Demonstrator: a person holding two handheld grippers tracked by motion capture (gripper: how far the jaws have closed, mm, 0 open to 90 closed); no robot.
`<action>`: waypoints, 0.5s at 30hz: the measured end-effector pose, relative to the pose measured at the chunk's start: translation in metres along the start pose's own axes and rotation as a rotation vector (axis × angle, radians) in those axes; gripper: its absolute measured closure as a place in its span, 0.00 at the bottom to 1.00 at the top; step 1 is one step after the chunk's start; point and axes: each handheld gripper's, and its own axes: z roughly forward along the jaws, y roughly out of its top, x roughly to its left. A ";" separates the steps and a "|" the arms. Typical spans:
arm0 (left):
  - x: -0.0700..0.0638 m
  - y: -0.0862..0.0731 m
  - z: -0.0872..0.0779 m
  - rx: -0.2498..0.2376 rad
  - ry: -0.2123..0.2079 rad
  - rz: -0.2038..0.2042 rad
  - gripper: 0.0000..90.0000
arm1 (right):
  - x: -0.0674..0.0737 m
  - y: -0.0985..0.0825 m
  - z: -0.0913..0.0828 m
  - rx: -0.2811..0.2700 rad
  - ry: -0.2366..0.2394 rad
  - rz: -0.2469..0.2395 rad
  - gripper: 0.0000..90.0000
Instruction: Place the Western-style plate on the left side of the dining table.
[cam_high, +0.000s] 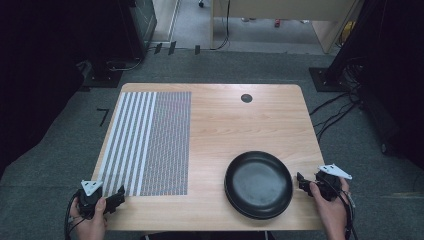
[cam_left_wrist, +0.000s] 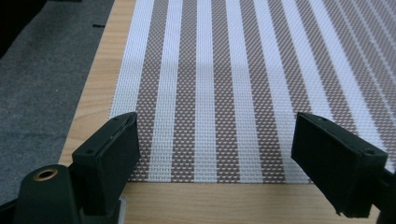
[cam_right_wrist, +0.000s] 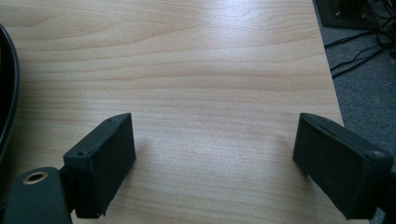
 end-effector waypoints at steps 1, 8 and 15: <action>0.000 0.001 -0.001 -0.006 -0.002 -0.004 0.17 | 0.000 0.000 0.000 0.000 0.000 -0.001 0.13; -0.015 0.008 -0.006 -0.030 -0.041 0.006 0.17 | 0.000 0.000 0.000 0.000 -0.002 0.002 0.14; -0.042 0.017 -0.009 -0.043 -0.096 0.045 0.17 | -0.002 0.003 -0.001 0.014 -0.008 0.027 0.15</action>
